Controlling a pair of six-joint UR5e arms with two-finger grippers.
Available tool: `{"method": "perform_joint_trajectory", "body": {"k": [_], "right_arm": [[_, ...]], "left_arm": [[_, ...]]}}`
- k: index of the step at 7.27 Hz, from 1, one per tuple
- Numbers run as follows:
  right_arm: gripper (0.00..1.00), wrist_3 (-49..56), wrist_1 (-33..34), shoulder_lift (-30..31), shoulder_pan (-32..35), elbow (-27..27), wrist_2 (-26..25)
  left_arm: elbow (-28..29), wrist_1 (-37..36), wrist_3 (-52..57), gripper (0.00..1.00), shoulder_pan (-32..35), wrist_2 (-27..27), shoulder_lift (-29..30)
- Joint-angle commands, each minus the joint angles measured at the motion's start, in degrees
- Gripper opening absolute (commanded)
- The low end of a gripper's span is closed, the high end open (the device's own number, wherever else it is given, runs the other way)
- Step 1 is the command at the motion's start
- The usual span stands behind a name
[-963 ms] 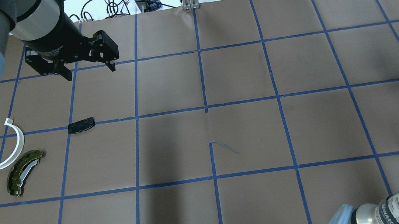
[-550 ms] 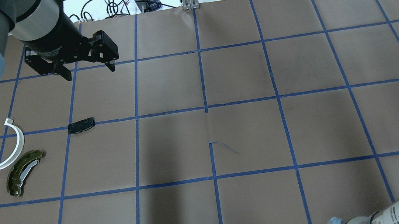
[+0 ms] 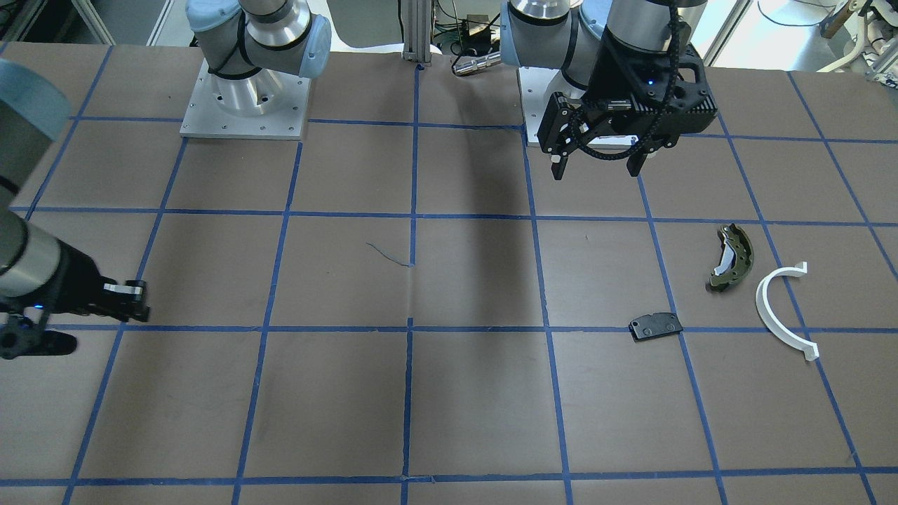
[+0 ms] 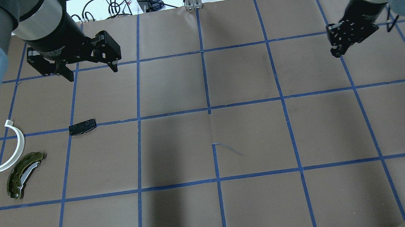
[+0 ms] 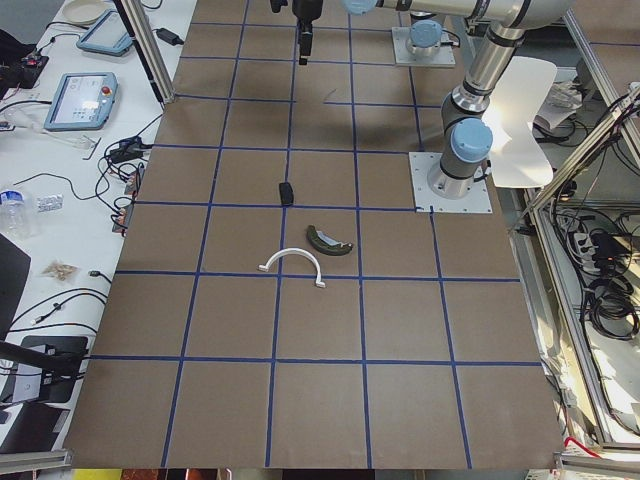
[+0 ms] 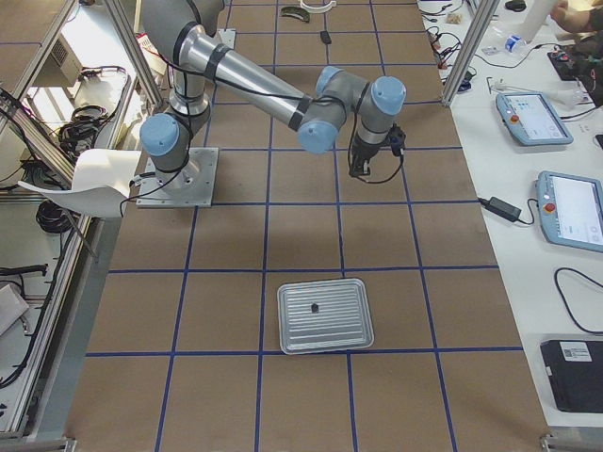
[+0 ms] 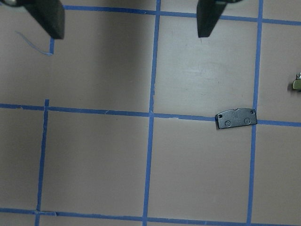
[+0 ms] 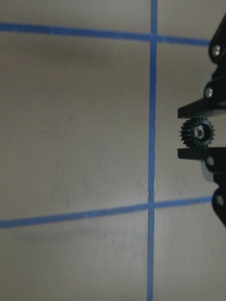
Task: Place bearing gear from tray to pile
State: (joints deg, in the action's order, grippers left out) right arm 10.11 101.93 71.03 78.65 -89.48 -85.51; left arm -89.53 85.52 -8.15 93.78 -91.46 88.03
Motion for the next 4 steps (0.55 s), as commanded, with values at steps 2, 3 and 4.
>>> {"method": "perform_joint_trajectory", "body": {"k": [2,3,4], "right_arm": [[0.0,-22.89,10.43,-2.2,18.42,-3.83,1.22],[0.0,-26.77,16.58,-3.34,21.42,-6.99,3.39],[0.0,-31.15,21.42,-3.87,24.15,-9.29,5.42]], "left_arm": [[0.32,-0.09,0.15,1.0,-0.09,-0.04,0.38],[0.59,-0.09,0.06,1.0,0.0,-0.04,0.38],[0.41,0.0,0.06,1.0,0.0,0.05,0.21]]}}
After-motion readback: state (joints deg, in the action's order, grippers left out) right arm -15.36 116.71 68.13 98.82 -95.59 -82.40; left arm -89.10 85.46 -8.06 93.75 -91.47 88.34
